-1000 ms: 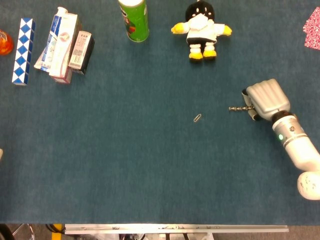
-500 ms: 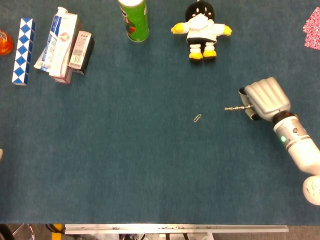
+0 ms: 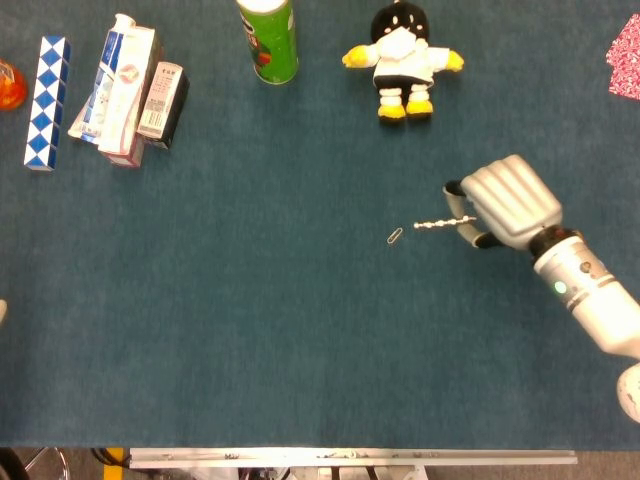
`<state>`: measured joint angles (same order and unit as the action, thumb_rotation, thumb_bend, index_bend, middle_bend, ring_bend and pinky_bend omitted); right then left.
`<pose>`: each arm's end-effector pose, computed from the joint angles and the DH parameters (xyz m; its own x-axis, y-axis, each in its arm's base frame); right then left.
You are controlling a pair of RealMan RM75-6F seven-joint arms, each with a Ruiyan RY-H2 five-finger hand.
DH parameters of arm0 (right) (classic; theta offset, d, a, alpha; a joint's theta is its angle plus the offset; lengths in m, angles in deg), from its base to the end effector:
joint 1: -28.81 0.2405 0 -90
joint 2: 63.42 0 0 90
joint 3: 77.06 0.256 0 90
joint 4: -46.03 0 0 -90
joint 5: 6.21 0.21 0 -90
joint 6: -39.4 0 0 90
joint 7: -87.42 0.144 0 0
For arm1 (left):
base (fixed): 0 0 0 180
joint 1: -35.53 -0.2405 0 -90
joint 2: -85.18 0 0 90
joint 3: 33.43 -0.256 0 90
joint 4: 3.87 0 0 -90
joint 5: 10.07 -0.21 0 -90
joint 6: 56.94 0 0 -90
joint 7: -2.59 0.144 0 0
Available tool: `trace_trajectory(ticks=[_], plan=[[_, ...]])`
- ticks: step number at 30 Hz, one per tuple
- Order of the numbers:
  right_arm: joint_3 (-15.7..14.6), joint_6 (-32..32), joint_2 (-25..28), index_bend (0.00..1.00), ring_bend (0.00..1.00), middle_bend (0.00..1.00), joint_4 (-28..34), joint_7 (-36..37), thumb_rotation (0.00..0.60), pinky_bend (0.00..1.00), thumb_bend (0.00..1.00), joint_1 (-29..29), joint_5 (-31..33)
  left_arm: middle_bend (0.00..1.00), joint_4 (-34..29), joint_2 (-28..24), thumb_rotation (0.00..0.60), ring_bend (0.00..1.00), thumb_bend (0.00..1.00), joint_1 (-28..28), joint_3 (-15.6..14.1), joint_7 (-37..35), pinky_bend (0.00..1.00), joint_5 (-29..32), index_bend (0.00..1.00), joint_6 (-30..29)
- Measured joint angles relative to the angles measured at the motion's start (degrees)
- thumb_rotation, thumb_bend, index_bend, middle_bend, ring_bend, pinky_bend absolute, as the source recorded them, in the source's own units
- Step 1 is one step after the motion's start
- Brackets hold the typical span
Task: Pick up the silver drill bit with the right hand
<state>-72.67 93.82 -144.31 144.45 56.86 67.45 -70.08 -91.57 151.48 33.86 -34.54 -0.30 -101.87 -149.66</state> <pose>-0.1597 -0.2911 -0.0033 0.5816 -0.3238 0.7463 -0.7868 -0.4568 0.4150 -0.3245 0.1304 0.1563 0.3916 -0.0150 0.9200 0.9201 -0.0067 -0.3917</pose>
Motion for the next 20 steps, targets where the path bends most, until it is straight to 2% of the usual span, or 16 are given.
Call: trace_trajectory(ticks=[20], plan=[[-0.49,-2.49,-5.57,0.65,0.99,0.94,-3.75,-7.31,0.6,1.0,0.28,5.22,10.69,0.1,1.01,0.32,0.6,0.06,0.21,-0.65,-0.03,-1.14,0.06,0.47,0.1,-0.3]])
